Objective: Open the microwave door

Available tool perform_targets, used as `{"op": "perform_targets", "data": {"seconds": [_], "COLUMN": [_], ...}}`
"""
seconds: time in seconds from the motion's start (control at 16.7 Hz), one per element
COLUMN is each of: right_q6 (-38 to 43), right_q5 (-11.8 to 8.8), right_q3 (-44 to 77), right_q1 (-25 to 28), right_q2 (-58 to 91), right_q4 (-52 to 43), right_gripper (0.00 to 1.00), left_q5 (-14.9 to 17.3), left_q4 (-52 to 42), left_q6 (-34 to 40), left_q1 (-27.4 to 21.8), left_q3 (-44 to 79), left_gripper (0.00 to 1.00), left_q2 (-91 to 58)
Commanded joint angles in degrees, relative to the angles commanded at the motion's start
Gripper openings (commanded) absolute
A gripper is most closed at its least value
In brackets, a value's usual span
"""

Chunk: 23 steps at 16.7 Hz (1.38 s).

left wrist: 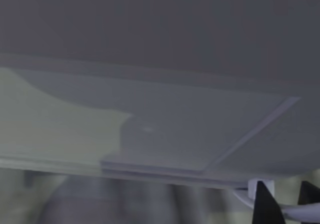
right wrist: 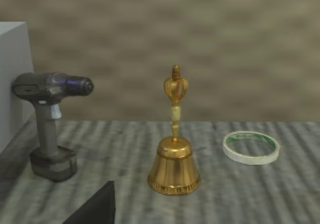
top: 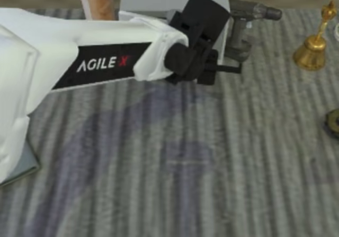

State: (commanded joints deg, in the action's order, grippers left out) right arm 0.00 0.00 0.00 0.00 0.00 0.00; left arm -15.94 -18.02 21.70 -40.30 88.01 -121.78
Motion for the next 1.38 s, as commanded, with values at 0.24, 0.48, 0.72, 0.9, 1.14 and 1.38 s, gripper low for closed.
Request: {"op": "perform_targets", "data": {"seconds": [0.24, 0.48, 0.72, 0.9, 1.14, 1.38], "right_q6": [0.0, 0.0, 0.0, 0.0, 0.0, 0.0], "right_q5": [0.0, 0.0, 0.0, 0.0, 0.0, 0.0], "right_q3": [0.0, 0.0, 0.0, 0.0, 0.0, 0.0], "right_q1": [0.0, 0.0, 0.0, 0.0, 0.0, 0.0], "right_q2": [0.0, 0.0, 0.0, 0.0, 0.0, 0.0], "right_q4": [0.0, 0.0, 0.0, 0.0, 0.0, 0.0], "right_gripper": [1.00, 1.00, 1.00, 1.00, 1.00, 1.00], "left_q5": [0.0, 0.0, 0.0, 0.4, 1.2, 2.2], "left_q4": [0.0, 0.0, 0.0, 0.0, 1.0, 2.2], "left_q6": [0.0, 0.0, 0.0, 0.3, -1.2, -3.0], "left_q1": [0.0, 0.0, 0.0, -0.5, 0.0, 0.5], "left_q3": [0.0, 0.0, 0.0, 0.2, -1.6, -3.6], "left_gripper": [0.00, 0.00, 0.00, 0.00, 0.00, 0.00], "left_q2": [0.0, 0.0, 0.0, -0.1, 1.0, 2.2]}}
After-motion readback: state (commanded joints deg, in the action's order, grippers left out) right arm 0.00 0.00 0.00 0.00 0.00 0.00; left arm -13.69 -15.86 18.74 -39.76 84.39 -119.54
